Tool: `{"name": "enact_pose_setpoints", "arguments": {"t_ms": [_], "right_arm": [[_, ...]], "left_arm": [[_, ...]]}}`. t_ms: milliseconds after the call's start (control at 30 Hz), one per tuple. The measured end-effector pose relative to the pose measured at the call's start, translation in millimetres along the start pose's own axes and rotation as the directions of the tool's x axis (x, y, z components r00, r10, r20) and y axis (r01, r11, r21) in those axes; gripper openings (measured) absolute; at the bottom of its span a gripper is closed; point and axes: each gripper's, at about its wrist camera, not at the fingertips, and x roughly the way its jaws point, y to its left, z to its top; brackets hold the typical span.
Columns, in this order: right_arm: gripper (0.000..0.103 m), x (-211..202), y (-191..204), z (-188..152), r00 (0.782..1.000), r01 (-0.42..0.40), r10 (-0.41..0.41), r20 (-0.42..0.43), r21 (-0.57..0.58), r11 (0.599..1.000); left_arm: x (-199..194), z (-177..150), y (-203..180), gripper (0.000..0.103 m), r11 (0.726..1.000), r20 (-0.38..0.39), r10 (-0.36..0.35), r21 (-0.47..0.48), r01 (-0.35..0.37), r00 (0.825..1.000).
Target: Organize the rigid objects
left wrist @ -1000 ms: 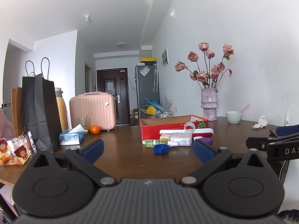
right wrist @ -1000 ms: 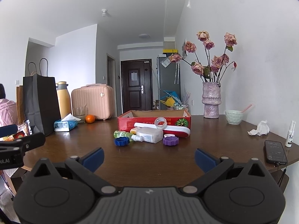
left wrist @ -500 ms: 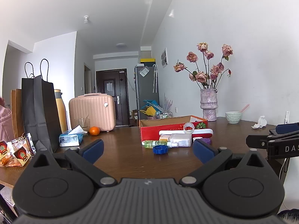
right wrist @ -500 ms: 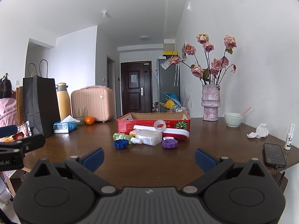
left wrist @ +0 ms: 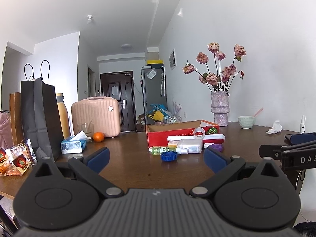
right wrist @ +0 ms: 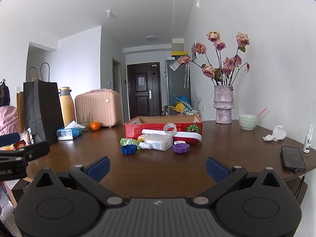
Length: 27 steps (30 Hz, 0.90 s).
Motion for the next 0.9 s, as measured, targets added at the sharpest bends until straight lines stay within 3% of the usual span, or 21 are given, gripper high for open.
{"name": "enact_pose_setpoints", "arguments": {"t_ms": [167,300,500,633,700,800,900], "right_arm": [[0.103,5.9,4.0,-5.3,1.000,-0.003,0.003,-0.008,-0.016,1.000],[0.103,22.4,4.5,-11.1,0.998,-0.017,0.018,-0.067,0.008,1.000],[0.103,45.4,-6.2,-23.4,0.990,-0.007,0.012,-0.142,0.040,0.999],[0.103,69.7,-26.0,-25.1,0.983,0.012,0.003,-0.182,0.081,0.997],[0.103,86.2,-40.6,-23.0,0.979,0.022,0.003,-0.202,0.122,0.992],[0.103,117.4,-62.4,-14.8,0.971,0.029,0.015,-0.238,0.180,0.983],[0.103,153.5,-78.7,-2.7,0.960,0.097,-0.040,-0.277,0.197,0.976]], "left_arm": [[10.3,-5.1,-1.9,0.103,1.000,-0.023,-0.006,-0.003,0.006,1.000],[27.3,-9.1,-3.3,0.103,1.000,-0.078,-0.019,-0.024,0.017,0.997],[59.5,-20.3,0.2,0.103,0.994,-0.208,-0.075,-0.096,0.056,0.975],[74.5,-25.0,-5.8,0.103,0.999,-0.163,-0.016,-0.052,0.008,0.986],[85.7,-22.8,-4.4,0.103,0.995,-0.142,-0.040,-0.093,0.027,0.989],[109.2,-18.1,-4.5,0.103,0.991,-0.166,-0.066,-0.123,0.045,0.984],[146.8,-8.1,-3.0,0.103,0.992,-0.225,-0.112,-0.076,0.097,0.968]]}}
